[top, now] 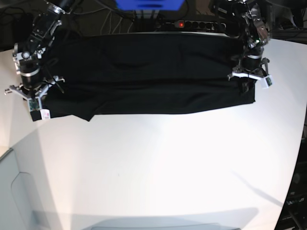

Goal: Fold the T-shirt properly
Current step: 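Pull the folded strip taut with both grippers and release, then grasp the end of the folded strip with the left gripper, then fold the strip end toward the right gripper with the left gripper, then open the left gripper and lift it away from the folded shirt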

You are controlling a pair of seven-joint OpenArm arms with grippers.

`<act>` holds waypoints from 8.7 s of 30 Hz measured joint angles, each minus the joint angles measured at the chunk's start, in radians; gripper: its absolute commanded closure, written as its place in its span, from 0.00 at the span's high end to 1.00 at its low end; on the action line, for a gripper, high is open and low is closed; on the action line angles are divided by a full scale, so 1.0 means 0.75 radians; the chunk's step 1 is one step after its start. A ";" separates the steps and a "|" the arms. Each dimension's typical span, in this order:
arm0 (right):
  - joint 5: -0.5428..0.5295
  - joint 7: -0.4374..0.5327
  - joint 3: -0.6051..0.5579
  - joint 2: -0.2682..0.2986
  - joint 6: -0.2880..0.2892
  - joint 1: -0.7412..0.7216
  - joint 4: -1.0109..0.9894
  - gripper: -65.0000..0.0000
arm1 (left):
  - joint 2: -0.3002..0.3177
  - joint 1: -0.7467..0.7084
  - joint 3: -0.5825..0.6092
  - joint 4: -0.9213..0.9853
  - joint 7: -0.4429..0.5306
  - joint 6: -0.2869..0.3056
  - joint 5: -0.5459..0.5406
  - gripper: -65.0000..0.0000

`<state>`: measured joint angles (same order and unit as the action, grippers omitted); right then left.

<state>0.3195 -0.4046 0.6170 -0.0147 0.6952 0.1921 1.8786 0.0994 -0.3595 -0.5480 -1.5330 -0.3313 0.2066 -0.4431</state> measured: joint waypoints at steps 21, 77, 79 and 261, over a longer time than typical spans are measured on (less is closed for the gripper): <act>-0.004 0.010 0.203 -0.085 -0.001 0.107 -0.097 0.00 | 0.001 0.000 0.000 -0.001 -0.002 0.001 -0.005 0.26; 0.004 0.110 0.173 -0.159 0.000 0.199 -0.056 0.51 | -0.005 -0.098 -0.070 -0.163 -0.132 0.003 -0.009 0.88; 0.007 0.110 0.148 -0.166 -0.001 0.190 -0.100 0.51 | -0.024 -0.097 -0.058 -0.132 -0.135 0.001 -0.009 0.89; 0.002 0.106 0.130 -0.193 -0.001 0.079 -0.219 0.51 | 0.322 0.482 1.902 -0.347 -0.125 -0.689 0.165 0.39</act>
<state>0.3206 -0.3248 0.7147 -0.1593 0.6949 0.2516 1.7142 0.3412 0.0021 0.8787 -1.7931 -0.4248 -0.3103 -0.3191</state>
